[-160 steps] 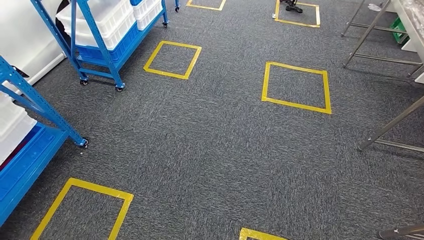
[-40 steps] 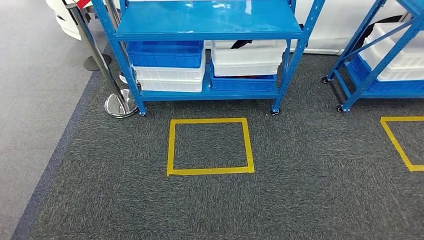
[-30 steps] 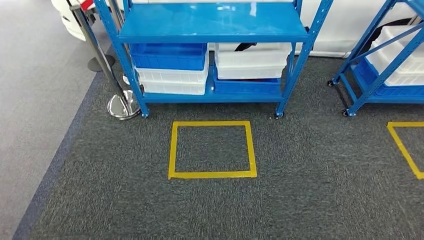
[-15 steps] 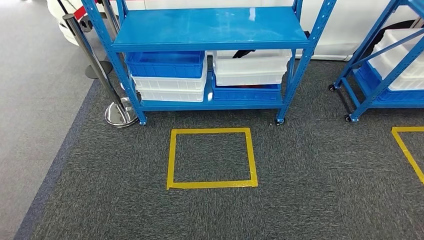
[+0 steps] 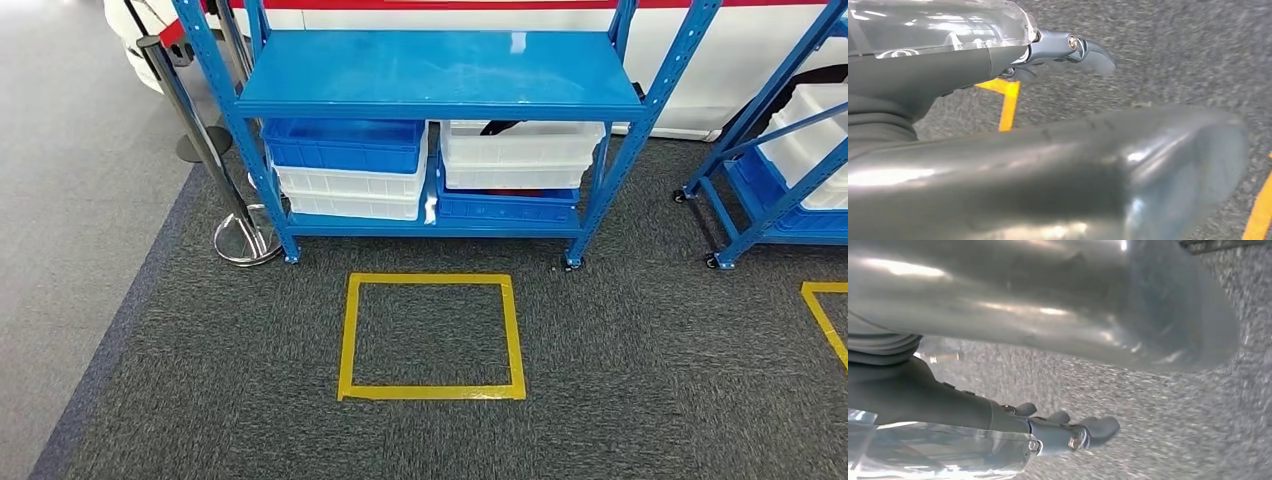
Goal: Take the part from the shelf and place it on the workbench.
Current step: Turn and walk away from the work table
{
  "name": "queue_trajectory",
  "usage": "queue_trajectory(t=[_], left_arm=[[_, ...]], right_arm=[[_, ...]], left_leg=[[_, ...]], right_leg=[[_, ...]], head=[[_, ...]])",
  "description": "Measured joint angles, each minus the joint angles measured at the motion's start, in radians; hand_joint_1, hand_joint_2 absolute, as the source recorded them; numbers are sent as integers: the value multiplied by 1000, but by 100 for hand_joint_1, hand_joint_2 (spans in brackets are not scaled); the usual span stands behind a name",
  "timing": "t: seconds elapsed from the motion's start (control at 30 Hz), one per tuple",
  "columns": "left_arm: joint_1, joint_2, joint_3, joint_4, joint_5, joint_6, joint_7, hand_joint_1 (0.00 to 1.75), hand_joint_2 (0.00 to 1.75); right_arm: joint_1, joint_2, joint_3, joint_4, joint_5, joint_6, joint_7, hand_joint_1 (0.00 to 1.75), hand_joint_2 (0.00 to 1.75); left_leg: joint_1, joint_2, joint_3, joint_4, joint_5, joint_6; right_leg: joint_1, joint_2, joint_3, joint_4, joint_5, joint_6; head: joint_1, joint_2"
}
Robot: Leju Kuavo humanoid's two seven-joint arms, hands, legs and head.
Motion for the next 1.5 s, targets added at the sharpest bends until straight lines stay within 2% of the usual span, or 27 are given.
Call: queue_trajectory(t=[0.13,0.2,0.27,0.33,0.37,0.4,0.47,0.5,0.57,0.63,0.7,0.73,0.8,0.87,0.9,0.97,1.0,1.03,1.1,1.13,1.2,1.23,1.33,1.37,1.4,1.43,1.5], left_arm=[[-3,0,0,0,0,-1,0,0,0],[-7,0,0,0,-2,-4,2,0,0],[-7,0,0,0,-3,-8,4,0,0],[-2,0,0,0,-2,-9,7,0,0],[0,0,0,0,-3,-9,8,0,0],[2,0,0,0,-3,-10,8,0,0],[10,1,0,0,-3,-11,10,0,0],[14,2,0,0,-3,-11,11,0,0],[16,3,0,-1,-3,-12,12,0,0],[10,3,0,-1,-3,-12,12,0,0],[4,4,0,-3,-3,-12,12,0,0],[3,4,0,-3,-3,-12,12,0,0],[3,4,0,-3,-4,-12,12,0,0],[5,4,0,-3,-4,-12,12,0,0],[6,3,0,-3,-4,-12,12,0,0],[10,1,0,-3,-4,-12,13,0,0],[12,0,0,-4,-4,-12,13,0,0],[12,-1,0,-4,-4,-12,13,0,0],[5,0,0,-5,-4,-12,14,0,0],[1,0,0,-6,-4,-11,15,0,0],[-6,1,0,-8,-5,-11,15,0,0],[-6,2,0,-8,-5,-12,15,0,0],[-1,2,0,-8,-7,-12,16,0,0],[0,2,0,-8,-8,-11,16,0,0],[2,2,0,-8,-9,-10,17,0,0],[4,2,0,-8,-11,-10,18,0,0],[10,2,0,-8,-13,-7,20,0,0]], right_arm=[[2,2,-3,0,0,1,0,0,0],[2,4,-5,0,0,2,0,0,0],[0,4,-7,0,0,4,0,0,87],[0,4,-9,0,-1,10,0,0,87],[1,4,-10,0,-5,15,0,0,44],[1,4,-13,0,-12,23,-1,0,0],[0,6,-25,0,-35,43,-6,0,0],[-4,7,-31,0,-44,51,-10,0,0],[-13,9,-41,0,-51,55,-16,0,0],[-18,10,-44,-1,-46,53,-18,0,0],[-19,10,-45,-2,-38,50,-18,0,0],[-19,11,-45,-2,-35,49,-18,0,0],[-17,12,-45,-2,-32,49,-18,0,0],[-13,12,-47,-2,-33,50,-18,0,0],[-12,12,-49,-2,-37,52,-18,0,0],[-10,12,-60,-2,-51,58,-19,0,0],[-11,12,-64,-2,-56,61,-20,0,44],[-13,12,-68,-2,-58,62,-21,0,44],[-17,15,-70,-2,-55,64,-25,0,44],[-17,17,-70,-2,-56,67,-27,0,0],[-19,20,-78,-3,-69,77,-33,0,0],[-20,20,-84,-3,-78,82,-37,0,0],[-21,20,-95,-3,-75,81,-43,0,0],[-19,21,-95,-3,-68,76,-43,0,0],[-18,21,-95,-3,-61,72,-41,0,0],[-14,22,-95,-3,-57,70,-41,0,0],[-13,24,-96,-3,-54,67,-40,0,0]], left_leg=[[-1,2,9,45,5,-23],[4,6,-48,151,-13,-32],[8,7,-138,263,-66,-42],[10,7,-195,285,-105,-46],[11,7,-206,256,-93,-45],[11,5,-209,204,-50,-42],[8,-11,-210,110,74,-32],[5,-18,-207,83,116,-25],[-3,-15,-191,63,118,-6],[-2,-9,-155,37,105,12],[2,-7,-110,12,91,23],[2,-5,-89,4,80,25],[1,-5,-47,-6,53,26],[1,-4,-1,-10,20,25],[0,-1,22,-12,2,25],[-5,11,68,-14,-39,22],[-9,17,87,-18,-60,18],[-12,24,110,-22,-75,13],[-18,32,126,-3,-66,0],[-19,32,114,40,-41,-6],[-15,27,33,177,-8,-16],[-9,23,-13,238,-22,-21],[4,22,-123,286,-173,-38],[8,22,-148,265,-207,-41],[10,23,-168,230,-202,-42],[12,22,-187,185,-142,-38],[9,19,-213,104,47,-27]], right_leg=[[-4,3,42,-26,-18,-26],[-6,2,72,-29,-38,-34],[-6,2,100,-30,-63,-37],[-6,5,135,-30,-92,-36],[-6,6,155,-30,-107,-34],[-6,9,175,-30,-123,-30],[-7,17,207,-29,-153,-20],[-10,24,218,-33,-165,-13],[-13,33,229,-28,-164,4],[-15,30,206,36,-131,17],[-14,19,132,148,-115,22],[-13,14,84,201,-133,22],[-12,11,-2,256,-207,25],[-9,8,-48,227,-254,22],[-5,3,-59,186,-234,16],[13,-29,-70,76,-77,-8],[19,-41,-71,41,-4,-17],[23,-46,-68,21,45,-24],[19,-29,-47,18,35,-29],[15,-21,-29,9,26,-33],[7,-9,14,-11,6,-40],[6,-3,36,-20,-8,-42],[1,16,102,-32,-53,-40],[0,21,126,-32,-70,-37],[-1,24,149,-32,-88,-34],[-2,26,168,-32,-106,-30],[-1,30,195,-25,-136,-19]], head=[[-2,0],[-4,0],[-5,0],[-5,0],[-6,0],[-5,0],[-4,0],[-4,0],[-5,0],[-4,0],[-1,0],[0,0],[2,0],[2,0],[3,0],[5,0],[5,0],[5,0],[6,0],[6,0],[2,0],[0,0],[-2,0],[-1,0],[-2,0],[-1,0],[0,0]])
